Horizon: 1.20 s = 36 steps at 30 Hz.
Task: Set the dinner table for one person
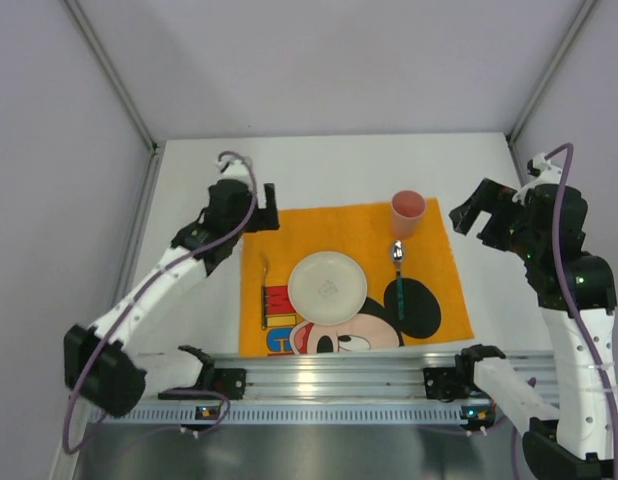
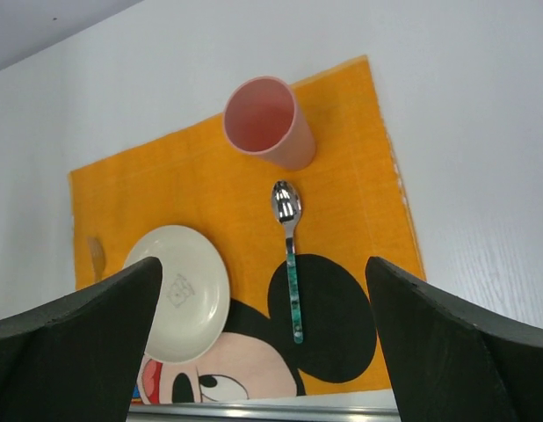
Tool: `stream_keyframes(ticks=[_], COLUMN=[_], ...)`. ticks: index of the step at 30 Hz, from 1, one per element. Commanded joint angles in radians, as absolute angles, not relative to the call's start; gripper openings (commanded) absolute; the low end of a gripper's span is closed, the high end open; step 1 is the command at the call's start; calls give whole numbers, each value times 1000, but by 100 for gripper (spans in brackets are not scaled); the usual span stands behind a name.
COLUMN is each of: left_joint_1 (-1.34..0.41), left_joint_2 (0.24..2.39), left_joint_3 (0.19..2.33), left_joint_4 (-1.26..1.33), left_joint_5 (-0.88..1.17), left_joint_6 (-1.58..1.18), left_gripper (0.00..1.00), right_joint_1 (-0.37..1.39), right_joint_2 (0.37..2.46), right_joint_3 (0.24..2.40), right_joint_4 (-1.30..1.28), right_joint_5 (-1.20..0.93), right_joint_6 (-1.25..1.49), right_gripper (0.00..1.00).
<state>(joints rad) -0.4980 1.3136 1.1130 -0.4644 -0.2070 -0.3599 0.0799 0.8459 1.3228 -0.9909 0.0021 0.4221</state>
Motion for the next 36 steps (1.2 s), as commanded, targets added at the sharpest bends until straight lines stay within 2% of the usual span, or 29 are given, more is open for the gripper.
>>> stream_keyframes(ticks=[1, 3, 4, 7, 9, 14, 17, 20, 24, 28, 36], left_joint_1=[-433, -407, -355, -197, -193, -89, -20, 26, 32, 34, 12], left_joint_2=[1041, 962, 921, 977, 1046, 1293, 1419, 1509, 1586, 1589, 1582], left_joint_3=[822, 565, 492, 368, 303, 267, 371, 362, 266, 313, 308], left_joint_4=[-34, 191, 403, 549, 647, 890, 816, 960, 1222, 1125, 1126], left_joint_5=[-466, -406, -372, -211, -242, -161, -68, 38, 45, 34, 9], left_joint_6=[-137, 78, 121, 11, 9, -26, -60, -63, -63, -55, -48], left_gripper=[99, 99, 99, 99, 99, 99, 98, 98, 99, 99, 99], right_joint_1=[67, 67, 66, 67, 67, 67, 80, 106, 120, 144, 179], right_joint_2=[806, 784, 764, 738, 735, 741, 736, 747, 767, 781, 867], right_joint_3=[1298, 1279, 1260, 1221, 1212, 1193, 1187, 1189, 1187, 1181, 1166], right_joint_4=[-887, -868, -856, -828, -821, -813, -807, -808, -815, -802, -729], right_joint_5=[-115, -118, -118, -132, -135, -68, -28, -41, -81, -101, -6], right_joint_6=[423, 428, 431, 439, 437, 456, 442, 426, 425, 417, 454], right_gripper=[100, 100, 100, 100, 100, 100, 100, 100, 100, 100, 100])
